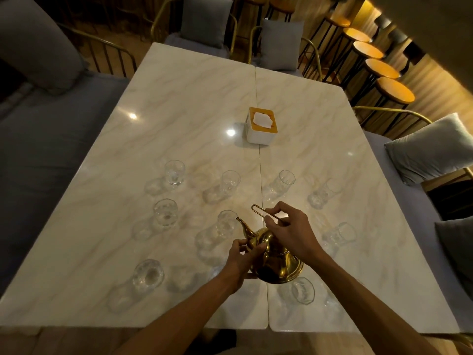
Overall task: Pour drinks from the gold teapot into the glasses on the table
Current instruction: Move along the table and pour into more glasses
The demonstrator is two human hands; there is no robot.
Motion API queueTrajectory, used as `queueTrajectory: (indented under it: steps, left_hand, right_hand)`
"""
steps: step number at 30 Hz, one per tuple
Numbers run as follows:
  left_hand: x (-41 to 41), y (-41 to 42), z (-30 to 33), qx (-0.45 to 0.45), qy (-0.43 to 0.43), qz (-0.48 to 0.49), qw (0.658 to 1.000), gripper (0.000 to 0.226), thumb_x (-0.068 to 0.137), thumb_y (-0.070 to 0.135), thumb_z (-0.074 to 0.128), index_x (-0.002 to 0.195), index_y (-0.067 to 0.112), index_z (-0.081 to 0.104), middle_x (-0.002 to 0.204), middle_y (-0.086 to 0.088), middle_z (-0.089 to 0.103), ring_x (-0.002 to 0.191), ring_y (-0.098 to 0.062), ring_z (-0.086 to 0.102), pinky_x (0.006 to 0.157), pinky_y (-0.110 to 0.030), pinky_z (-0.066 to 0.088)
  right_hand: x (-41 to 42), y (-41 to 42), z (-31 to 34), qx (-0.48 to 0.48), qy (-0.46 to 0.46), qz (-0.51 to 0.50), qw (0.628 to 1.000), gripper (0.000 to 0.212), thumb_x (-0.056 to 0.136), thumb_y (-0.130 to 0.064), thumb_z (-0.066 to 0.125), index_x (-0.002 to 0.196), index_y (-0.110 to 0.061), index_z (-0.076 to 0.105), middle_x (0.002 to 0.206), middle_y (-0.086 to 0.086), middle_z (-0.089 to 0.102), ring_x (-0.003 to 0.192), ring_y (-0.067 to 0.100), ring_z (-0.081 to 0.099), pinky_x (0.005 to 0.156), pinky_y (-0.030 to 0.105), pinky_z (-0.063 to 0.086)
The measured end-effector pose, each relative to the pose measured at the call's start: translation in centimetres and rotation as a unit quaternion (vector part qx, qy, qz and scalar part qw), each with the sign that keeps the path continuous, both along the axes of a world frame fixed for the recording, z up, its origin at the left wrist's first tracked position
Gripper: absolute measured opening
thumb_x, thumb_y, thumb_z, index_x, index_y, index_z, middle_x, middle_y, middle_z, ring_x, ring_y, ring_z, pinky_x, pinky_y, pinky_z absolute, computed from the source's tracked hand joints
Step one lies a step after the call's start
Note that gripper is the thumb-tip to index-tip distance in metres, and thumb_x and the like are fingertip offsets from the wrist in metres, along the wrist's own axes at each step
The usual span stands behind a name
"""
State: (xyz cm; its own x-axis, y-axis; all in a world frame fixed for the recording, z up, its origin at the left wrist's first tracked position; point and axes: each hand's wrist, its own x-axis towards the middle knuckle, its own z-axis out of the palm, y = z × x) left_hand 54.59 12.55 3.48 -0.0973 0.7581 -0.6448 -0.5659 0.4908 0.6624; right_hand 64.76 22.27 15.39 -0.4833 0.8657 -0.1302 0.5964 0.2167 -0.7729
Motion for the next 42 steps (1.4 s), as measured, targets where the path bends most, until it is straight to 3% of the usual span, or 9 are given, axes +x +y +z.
queueTrajectory:
  steps: [3, 5, 8, 11, 17, 23, 26, 35, 42]
  left_hand:
    - [0.0, 0.1, 0.2, -0.002, 0.034, 0.007, 0.999, 0.068, 0.078, 0.04, 0.08, 0.132, 0.02, 0.043, 0.134, -0.002, 0.049, 0.104, -0.018, 0.059, 0.082, -0.044, 0.059]
    - [0.2, 0.3, 0.6, -0.011, 0.057, 0.014, 0.998, 0.069, 0.075, 0.042, 0.082, 0.13, 0.021, 0.045, 0.137, -0.003, 0.049, 0.111, -0.024, 0.06, 0.083, -0.046, 0.06]
    - [0.4, 0.4, 1.3, -0.013, 0.078, 0.033, 0.996, 0.066, 0.078, 0.036, 0.081, 0.131, 0.021, 0.046, 0.138, -0.002, 0.049, 0.106, -0.022, 0.062, 0.071, -0.037, 0.06]
    - [0.4, 0.5, 2.0, -0.001, 0.104, 0.051, 0.993, 0.07, 0.077, 0.035, 0.082, 0.134, 0.02, 0.045, 0.138, 0.0, 0.048, 0.101, -0.017, 0.062, 0.061, -0.03, 0.059]
    - [0.0, 1.5, 2.9, 0.013, 0.174, 0.075, 0.982, 0.094, 0.053, 0.057, 0.088, 0.133, 0.027, 0.05, 0.134, 0.004, 0.052, 0.119, -0.027, 0.06, 0.09, -0.051, 0.058]
    - [-1.5, 4.3, 4.0, 0.046, 0.215, 0.068, 0.973, 0.1, 0.044, 0.072, 0.088, 0.13, 0.034, 0.052, 0.138, 0.004, 0.052, 0.121, -0.024, 0.059, 0.097, -0.048, 0.055]
    - [-2.3, 6.2, 4.6, 0.062, 0.231, 0.068, 0.969, 0.102, 0.041, 0.076, 0.085, 0.129, 0.035, 0.052, 0.139, 0.004, 0.05, 0.123, -0.024, 0.057, 0.098, -0.047, 0.055]
    - [-4.8, 12.0, 5.0, 0.073, 0.231, 0.06, 0.968, 0.103, 0.043, 0.078, 0.08, 0.131, 0.031, 0.052, 0.137, 0.005, 0.048, 0.124, -0.022, 0.055, 0.099, -0.044, 0.055]
    - [-5.7, 14.4, 3.4, 0.046, 0.19, 0.055, 0.979, 0.101, 0.043, 0.076, 0.08, 0.129, 0.03, 0.052, 0.134, 0.004, 0.051, 0.12, -0.024, 0.058, 0.095, -0.046, 0.057]
  right_hand:
    - [0.7, -0.4, -0.3, -0.001, 0.038, -0.017, 0.999, 0.005, 0.094, -0.029, 0.069, 0.096, -0.03, 0.064, 0.064, 0.004, 0.068, 0.054, 0.021, 0.063, 0.058, 0.032, 0.056]
    - [1.1, -0.6, -0.5, 0.004, 0.055, -0.026, 0.998, 0.006, 0.093, -0.028, 0.069, 0.094, -0.031, 0.064, 0.071, -0.001, 0.072, 0.057, 0.019, 0.065, 0.059, 0.03, 0.058]
    - [1.5, -0.7, -0.5, 0.003, 0.078, -0.04, 0.996, 0.006, 0.093, -0.024, 0.07, 0.095, -0.024, 0.065, 0.062, -0.013, 0.068, 0.05, 0.007, 0.058, 0.055, 0.018, 0.052]
    - [1.9, -0.7, -0.3, -0.005, 0.104, -0.049, 0.993, 0.005, 0.093, -0.025, 0.07, 0.095, -0.026, 0.066, 0.054, -0.006, 0.063, 0.048, 0.006, 0.056, 0.054, 0.018, 0.05]
    - [2.3, -0.2, 1.0, -0.001, 0.159, -0.05, 0.986, 0.007, 0.094, -0.017, 0.069, 0.098, -0.015, 0.063, 0.053, -0.014, 0.058, 0.045, 0.002, 0.055, 0.051, 0.012, 0.045]
    - [1.7, 2.2, 3.0, -0.001, 0.203, -0.063, 0.977, 0.013, 0.093, -0.017, 0.071, 0.096, -0.015, 0.058, 0.073, 0.005, 0.072, 0.061, 0.014, 0.071, 0.059, 0.018, 0.053]
    - [1.0, 3.7, 4.0, 0.005, 0.219, -0.065, 0.974, 0.015, 0.093, -0.015, 0.07, 0.095, -0.013, 0.056, 0.073, 0.012, 0.072, 0.061, 0.016, 0.072, 0.058, 0.019, 0.055]
    - [-2.1, 8.5, 5.2, 0.023, 0.202, -0.091, 0.975, 0.016, 0.093, -0.014, 0.07, 0.097, -0.006, 0.057, 0.065, 0.011, 0.069, 0.052, 0.01, 0.067, 0.053, 0.015, 0.05]
    - [-4.1, 11.4, 3.7, 0.017, 0.148, -0.087, 0.985, 0.013, 0.093, -0.02, 0.071, 0.096, -0.012, 0.061, 0.069, 0.019, 0.07, 0.056, 0.019, 0.064, 0.055, 0.02, 0.053]
